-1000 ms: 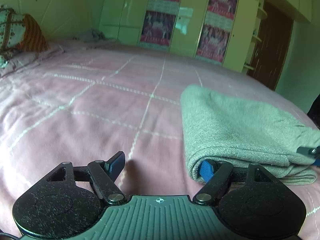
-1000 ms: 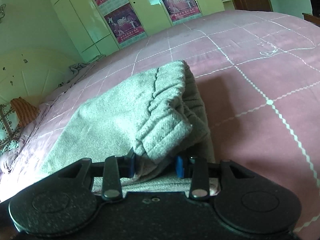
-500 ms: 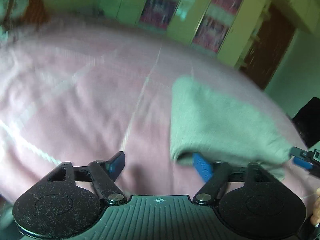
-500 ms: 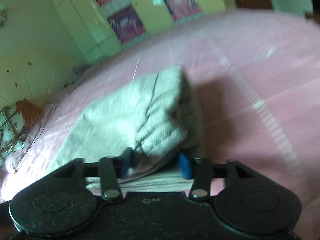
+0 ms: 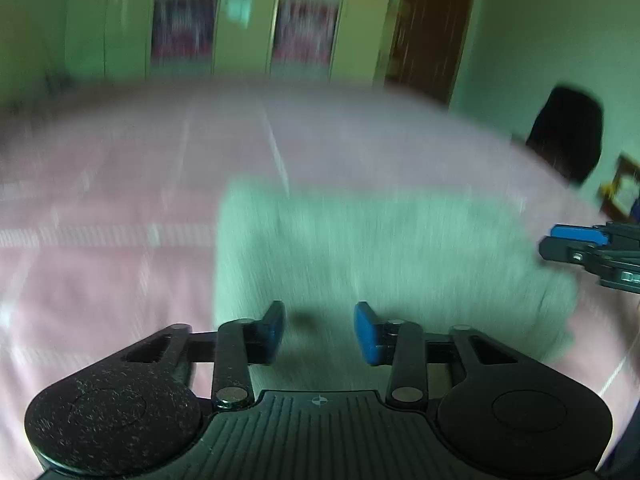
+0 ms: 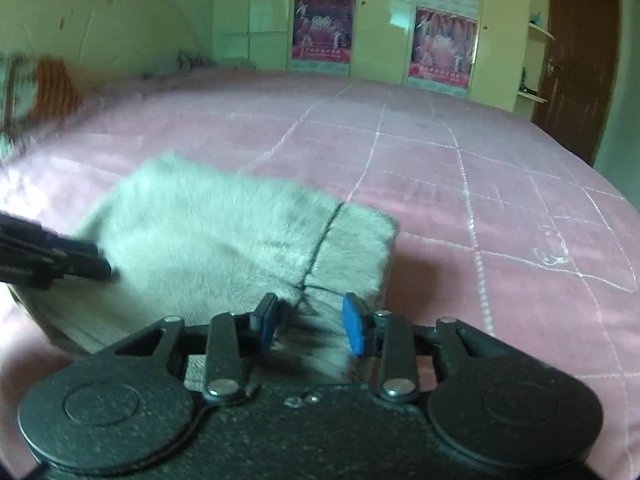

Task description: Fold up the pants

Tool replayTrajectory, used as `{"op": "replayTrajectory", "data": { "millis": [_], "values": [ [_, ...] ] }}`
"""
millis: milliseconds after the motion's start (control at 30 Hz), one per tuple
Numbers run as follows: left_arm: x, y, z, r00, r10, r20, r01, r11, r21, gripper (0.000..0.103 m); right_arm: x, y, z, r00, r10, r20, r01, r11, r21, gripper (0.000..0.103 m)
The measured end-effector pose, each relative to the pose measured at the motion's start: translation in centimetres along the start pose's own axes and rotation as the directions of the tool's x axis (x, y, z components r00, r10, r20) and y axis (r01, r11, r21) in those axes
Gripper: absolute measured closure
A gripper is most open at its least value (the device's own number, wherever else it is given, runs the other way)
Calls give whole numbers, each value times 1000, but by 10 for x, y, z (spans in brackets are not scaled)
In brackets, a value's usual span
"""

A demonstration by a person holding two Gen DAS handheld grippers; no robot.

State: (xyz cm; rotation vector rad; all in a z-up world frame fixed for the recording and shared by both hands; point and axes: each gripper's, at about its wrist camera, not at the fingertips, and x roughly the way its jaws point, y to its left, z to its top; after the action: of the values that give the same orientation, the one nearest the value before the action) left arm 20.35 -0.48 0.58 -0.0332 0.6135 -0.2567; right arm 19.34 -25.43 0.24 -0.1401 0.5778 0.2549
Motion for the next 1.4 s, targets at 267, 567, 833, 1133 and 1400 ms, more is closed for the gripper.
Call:
{"op": "replayTrajectory", "data": {
  "millis": [267, 567, 833, 1133, 1400],
  "values": [
    [86, 21, 29, 969, 63, -239, -60, 998, 20, 24, 54, -7, 30, 997, -26, -74, 28, 999, 21, 56],
    [39, 109, -17, 942, -278, -189, 205, 920, -335, 24, 11, -91, -5, 965, 253, -74, -189, 860, 474, 21],
    [90, 122, -40, 843, -529, -99, 383, 719, -580, 61, 49, -112, -43, 840, 542, -7, -372, 585, 721, 35],
    [91, 118, 6, 842, -535, 68, 487, 700, -522, 78, 68, -89, 11, 806, 592, -21, -473, 665, 578, 57],
    [150, 151, 72, 966, -260, 20, 221, 776, -591, 53, 137, -106, 107, 839, 542, 45, -474, 688, 550, 25]
  ]
}}
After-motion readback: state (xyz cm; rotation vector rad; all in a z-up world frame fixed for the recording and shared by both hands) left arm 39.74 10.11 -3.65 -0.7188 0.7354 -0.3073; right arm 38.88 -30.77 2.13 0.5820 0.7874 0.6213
